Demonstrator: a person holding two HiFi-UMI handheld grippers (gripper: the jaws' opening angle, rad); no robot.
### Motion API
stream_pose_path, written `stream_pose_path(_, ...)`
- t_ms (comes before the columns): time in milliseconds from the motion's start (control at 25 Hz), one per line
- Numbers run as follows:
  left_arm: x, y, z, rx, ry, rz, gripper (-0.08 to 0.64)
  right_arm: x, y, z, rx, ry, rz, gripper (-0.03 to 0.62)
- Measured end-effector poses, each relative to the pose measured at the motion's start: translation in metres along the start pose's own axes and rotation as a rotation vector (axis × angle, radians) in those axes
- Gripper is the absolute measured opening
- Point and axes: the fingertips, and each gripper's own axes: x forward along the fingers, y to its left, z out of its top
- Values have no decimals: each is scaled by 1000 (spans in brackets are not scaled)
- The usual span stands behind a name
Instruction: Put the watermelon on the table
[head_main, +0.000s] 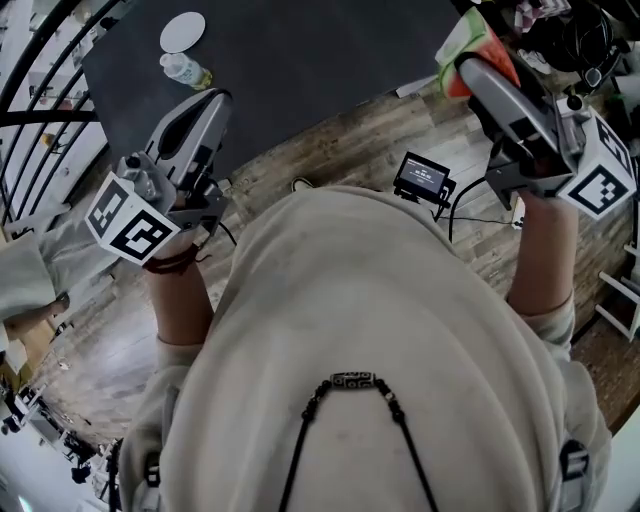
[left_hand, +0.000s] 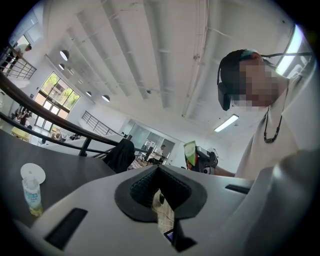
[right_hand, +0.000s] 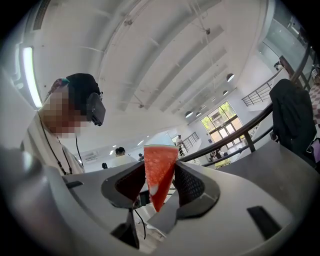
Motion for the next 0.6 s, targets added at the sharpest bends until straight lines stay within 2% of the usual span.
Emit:
stream_pose_path(120,0,-47,-19,-8,24,6,-2,-41,27,6,-16,-1,16,195)
stream_pose_path(280,-2,-77,-55,-37,29,27,-2,-73,39,-3,-17,9,23,193)
stream_pose_path(400,-13,-76,-82,-43,11,43,-2,-77,37,-27,-20,10,42,193)
stream_pose_path(600,-29,-69,-96,-46,-13,89,-2,-65,34,-41,-15,24,105,193)
